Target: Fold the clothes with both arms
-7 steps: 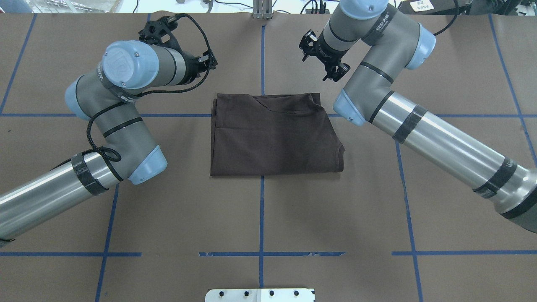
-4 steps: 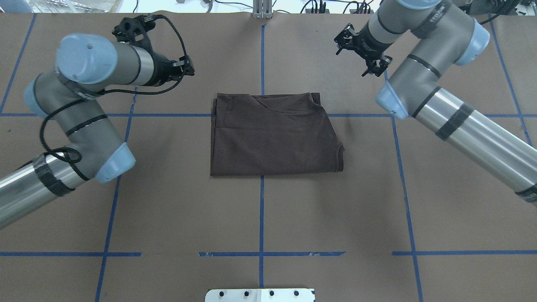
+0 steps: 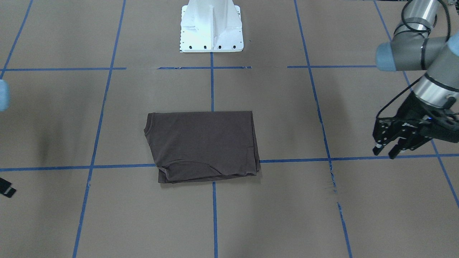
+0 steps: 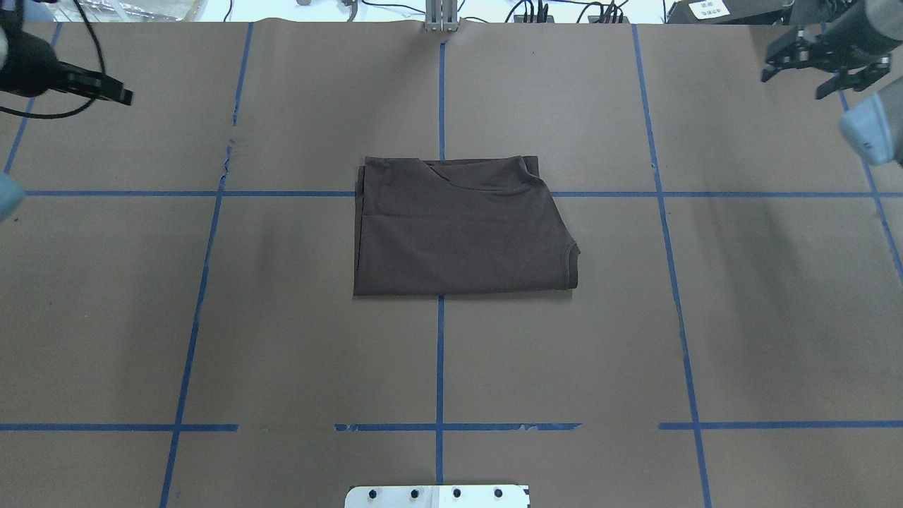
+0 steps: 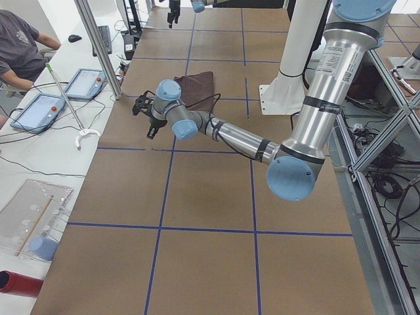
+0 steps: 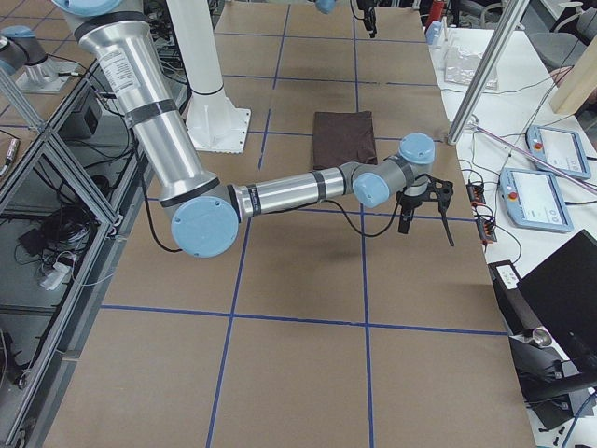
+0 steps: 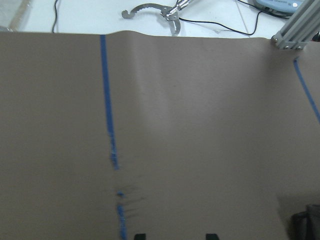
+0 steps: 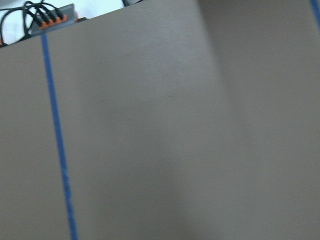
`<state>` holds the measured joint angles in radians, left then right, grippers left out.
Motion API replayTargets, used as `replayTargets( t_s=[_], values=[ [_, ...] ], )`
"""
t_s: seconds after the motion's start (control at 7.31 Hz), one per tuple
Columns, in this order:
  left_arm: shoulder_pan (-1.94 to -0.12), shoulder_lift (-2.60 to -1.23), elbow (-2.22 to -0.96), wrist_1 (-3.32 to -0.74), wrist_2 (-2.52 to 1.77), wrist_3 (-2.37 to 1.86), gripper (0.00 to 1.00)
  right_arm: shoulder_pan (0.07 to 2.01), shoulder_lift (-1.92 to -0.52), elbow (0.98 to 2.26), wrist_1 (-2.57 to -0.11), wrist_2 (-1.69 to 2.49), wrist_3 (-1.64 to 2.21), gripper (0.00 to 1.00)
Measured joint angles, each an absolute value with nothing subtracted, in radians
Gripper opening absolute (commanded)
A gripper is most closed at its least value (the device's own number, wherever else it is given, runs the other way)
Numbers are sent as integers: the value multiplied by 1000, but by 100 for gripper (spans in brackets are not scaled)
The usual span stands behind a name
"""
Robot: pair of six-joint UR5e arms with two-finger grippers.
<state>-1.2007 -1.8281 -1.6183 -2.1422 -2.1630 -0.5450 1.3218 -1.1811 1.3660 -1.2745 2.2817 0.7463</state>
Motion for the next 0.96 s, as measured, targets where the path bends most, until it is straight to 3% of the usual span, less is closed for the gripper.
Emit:
replayTargets(
  t_s=[0.14,0.27,0.41,0.96],
  values=[
    [-1309,-1786,-1616,-2092,-2256,-372,53,1418,-1217,1372,-1370,2314,511,100],
    [-1407,-1761,-1616,-2016,-2338,-208,65,1496,-1253,1381,-1453,2327,309,100],
    [-1477,-1750,-1612,-1928,-2374,-73,99,1552,-1293,1392,-1506,2332,159,100],
    [-1545,-1709,-1613,-1722,-2345,111,100,1603,-1396,1438,-1544,2383,-16,100]
  ],
)
